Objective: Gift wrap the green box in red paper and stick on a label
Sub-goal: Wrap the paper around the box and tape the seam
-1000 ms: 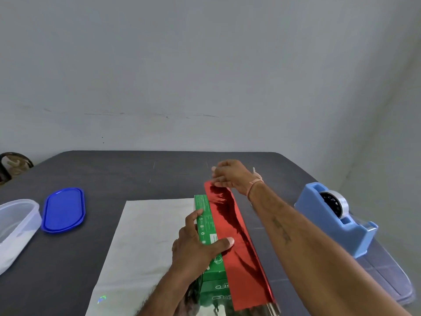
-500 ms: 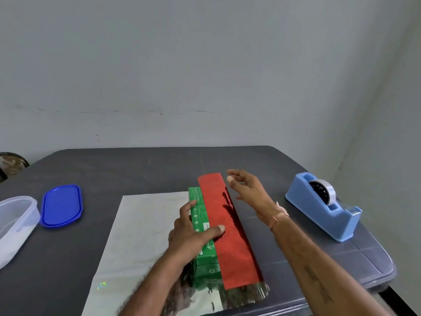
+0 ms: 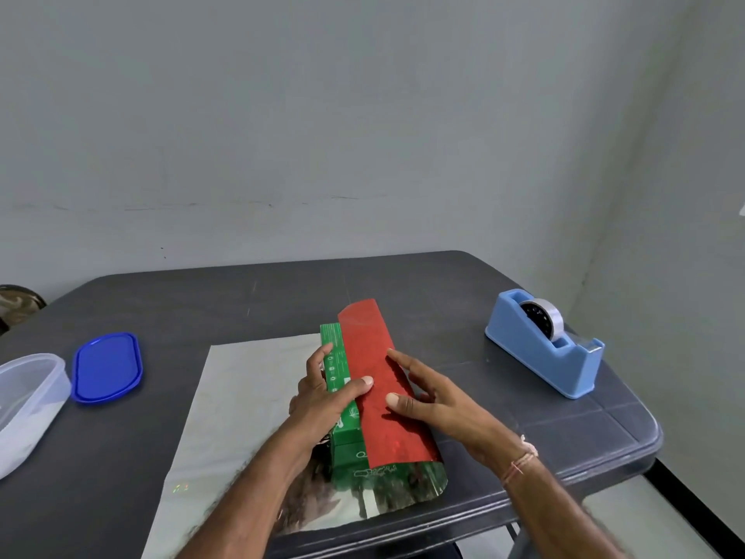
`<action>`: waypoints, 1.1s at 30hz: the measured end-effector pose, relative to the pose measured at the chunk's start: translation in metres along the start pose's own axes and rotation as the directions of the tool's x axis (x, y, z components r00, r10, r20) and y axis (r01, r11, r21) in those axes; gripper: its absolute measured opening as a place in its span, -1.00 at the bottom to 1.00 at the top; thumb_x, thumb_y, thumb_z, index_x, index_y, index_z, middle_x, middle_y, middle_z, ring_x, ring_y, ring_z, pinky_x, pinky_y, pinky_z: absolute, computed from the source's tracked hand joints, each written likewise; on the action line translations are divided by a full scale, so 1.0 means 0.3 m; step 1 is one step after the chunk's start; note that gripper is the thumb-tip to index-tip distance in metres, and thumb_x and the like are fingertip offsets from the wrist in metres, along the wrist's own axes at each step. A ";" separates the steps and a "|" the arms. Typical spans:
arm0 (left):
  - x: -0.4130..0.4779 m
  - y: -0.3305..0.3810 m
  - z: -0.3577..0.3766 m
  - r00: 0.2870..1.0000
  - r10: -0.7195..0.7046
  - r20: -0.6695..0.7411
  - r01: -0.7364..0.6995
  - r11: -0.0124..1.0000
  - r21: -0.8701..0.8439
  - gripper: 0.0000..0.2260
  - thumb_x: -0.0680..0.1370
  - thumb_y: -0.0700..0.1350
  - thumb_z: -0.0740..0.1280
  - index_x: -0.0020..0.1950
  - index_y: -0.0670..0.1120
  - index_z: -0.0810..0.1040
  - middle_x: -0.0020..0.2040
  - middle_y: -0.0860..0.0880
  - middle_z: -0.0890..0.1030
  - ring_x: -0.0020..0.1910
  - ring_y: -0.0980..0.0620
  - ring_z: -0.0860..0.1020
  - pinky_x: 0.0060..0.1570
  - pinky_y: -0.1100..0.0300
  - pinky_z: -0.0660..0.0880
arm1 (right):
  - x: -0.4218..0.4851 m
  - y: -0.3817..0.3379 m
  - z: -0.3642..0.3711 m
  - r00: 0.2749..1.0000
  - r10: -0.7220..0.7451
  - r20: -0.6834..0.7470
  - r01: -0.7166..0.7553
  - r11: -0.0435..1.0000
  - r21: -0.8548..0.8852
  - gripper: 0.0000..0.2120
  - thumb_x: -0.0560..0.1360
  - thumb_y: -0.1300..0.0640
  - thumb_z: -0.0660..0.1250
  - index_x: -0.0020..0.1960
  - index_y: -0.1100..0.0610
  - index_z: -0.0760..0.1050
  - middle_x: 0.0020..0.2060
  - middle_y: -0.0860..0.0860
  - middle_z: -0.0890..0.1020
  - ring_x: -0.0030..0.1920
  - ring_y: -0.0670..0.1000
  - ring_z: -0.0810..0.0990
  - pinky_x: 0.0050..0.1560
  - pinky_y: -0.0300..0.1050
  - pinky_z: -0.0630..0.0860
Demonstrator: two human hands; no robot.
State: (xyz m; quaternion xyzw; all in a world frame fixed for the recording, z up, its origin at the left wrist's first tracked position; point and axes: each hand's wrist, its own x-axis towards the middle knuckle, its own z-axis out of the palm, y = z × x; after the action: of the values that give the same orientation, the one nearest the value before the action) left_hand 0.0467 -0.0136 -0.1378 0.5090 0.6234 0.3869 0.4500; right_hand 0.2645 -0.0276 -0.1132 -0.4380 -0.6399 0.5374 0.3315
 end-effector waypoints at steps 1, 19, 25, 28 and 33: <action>0.002 -0.005 0.000 1.000 0.002 -0.003 -0.002 1.000 -0.003 -0.27 0.12 0.52 0.50 0.10 0.74 0.11 0.41 0.02 0.35 0.39 -0.16 0.42 0.37 -0.19 0.45 | -0.005 -0.001 0.003 1.000 0.005 0.001 -0.005 1.000 0.013 -0.32 0.55 0.04 0.46 0.57 -0.22 0.24 0.50 -0.09 0.33 0.13 -0.34 0.55 -0.02 -0.39 0.56; 0.010 -0.021 0.000 1.000 0.014 0.023 -0.013 0.998 -0.055 -0.17 0.05 0.52 0.55 0.17 0.72 0.14 0.39 0.02 0.37 0.36 -0.15 0.45 0.34 -0.21 0.47 | 0.004 0.007 0.005 0.992 0.094 0.085 -0.092 0.995 -0.036 -0.16 0.49 -0.11 0.50 0.58 -0.38 0.08 0.40 -0.13 0.39 0.32 -0.04 0.55 0.35 -0.03 0.54; 0.013 -0.024 0.002 1.000 0.012 0.027 -0.011 0.999 -0.053 -0.20 0.08 0.49 0.55 0.15 0.73 0.14 0.39 0.02 0.37 0.35 -0.13 0.46 0.35 -0.21 0.47 | 0.001 0.009 0.007 0.992 0.091 0.089 -0.088 0.995 -0.036 -0.18 0.53 -0.06 0.47 0.58 -0.38 0.05 0.38 -0.15 0.39 0.29 -0.05 0.56 0.25 -0.14 0.58; 0.009 -0.023 0.000 0.999 0.018 0.034 -0.016 0.998 -0.067 -0.21 0.09 0.47 0.56 0.13 0.72 0.14 0.38 0.03 0.37 0.32 -0.10 0.49 0.33 -0.19 0.50 | -0.003 0.012 0.012 0.993 0.092 0.079 -0.090 0.996 -0.021 -0.19 0.52 -0.06 0.48 0.57 -0.39 0.07 0.39 -0.13 0.39 0.29 -0.03 0.56 0.27 -0.10 0.58; 0.018 -0.028 -0.001 0.999 0.010 0.044 -0.007 0.996 -0.085 -0.17 0.03 0.50 0.57 0.14 0.72 0.16 0.39 0.01 0.38 0.33 -0.13 0.50 0.32 -0.21 0.50 | -0.002 0.009 0.017 0.992 0.102 0.078 -0.101 0.995 -0.019 -0.19 0.53 -0.04 0.47 0.58 -0.38 0.06 0.39 -0.14 0.38 0.29 -0.03 0.56 0.26 -0.11 0.58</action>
State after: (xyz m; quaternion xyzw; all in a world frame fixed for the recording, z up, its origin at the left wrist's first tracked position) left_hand 0.0436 -0.0099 -0.1465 0.5006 0.5942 0.4036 0.4832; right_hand 0.2607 -0.0300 -0.1170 -0.4507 -0.6335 0.5656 0.2750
